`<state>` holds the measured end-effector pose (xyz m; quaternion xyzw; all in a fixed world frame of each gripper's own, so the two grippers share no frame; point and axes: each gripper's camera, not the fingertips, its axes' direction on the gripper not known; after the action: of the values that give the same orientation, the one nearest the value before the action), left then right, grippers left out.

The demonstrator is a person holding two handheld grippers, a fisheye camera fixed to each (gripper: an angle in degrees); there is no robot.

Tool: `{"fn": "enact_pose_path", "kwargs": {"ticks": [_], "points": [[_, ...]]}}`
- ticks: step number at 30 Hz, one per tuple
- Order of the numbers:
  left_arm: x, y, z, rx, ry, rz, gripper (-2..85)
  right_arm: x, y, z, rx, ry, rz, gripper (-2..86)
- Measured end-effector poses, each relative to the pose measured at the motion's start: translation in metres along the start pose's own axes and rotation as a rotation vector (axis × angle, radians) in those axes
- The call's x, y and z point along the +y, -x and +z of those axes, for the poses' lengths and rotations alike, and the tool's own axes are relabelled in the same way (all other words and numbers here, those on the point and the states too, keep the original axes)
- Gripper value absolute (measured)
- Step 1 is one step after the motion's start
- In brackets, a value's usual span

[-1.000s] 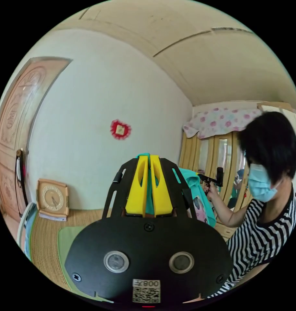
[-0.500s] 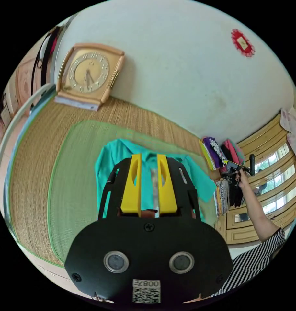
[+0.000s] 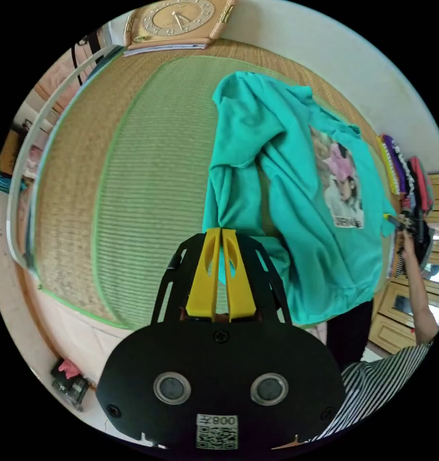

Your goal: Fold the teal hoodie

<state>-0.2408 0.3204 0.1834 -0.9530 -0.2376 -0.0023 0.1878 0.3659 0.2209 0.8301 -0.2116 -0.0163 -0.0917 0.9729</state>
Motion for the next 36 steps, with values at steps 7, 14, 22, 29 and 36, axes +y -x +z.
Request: {"fn": "enact_pose_path", "kwargs": {"ticks": [7,14,22,29,36], "points": [[-0.01,0.078,-0.087,-0.197,-0.229,-0.402,2.0,-0.026,-0.082,-0.023,0.267,0.016,0.06,-0.4],[-0.061,0.009,-0.108,0.245,-0.458,-0.078,6.7,-0.024,-0.101,-0.086,0.005,-0.282,0.115,1.3],[-0.184,-0.094,-0.088,0.285,-0.331,0.23,8.7,-0.114,-0.013,-0.086,-0.067,-0.324,-0.202,6.4],[-0.252,-0.123,-0.079,0.189,-0.28,0.284,6.2,-0.172,0.072,-0.05,0.069,-0.271,-0.533,8.2],[-0.263,-0.114,-0.09,0.26,-0.347,0.259,1.7,-0.177,0.067,-0.038,0.147,-0.237,-0.548,2.3]]}}
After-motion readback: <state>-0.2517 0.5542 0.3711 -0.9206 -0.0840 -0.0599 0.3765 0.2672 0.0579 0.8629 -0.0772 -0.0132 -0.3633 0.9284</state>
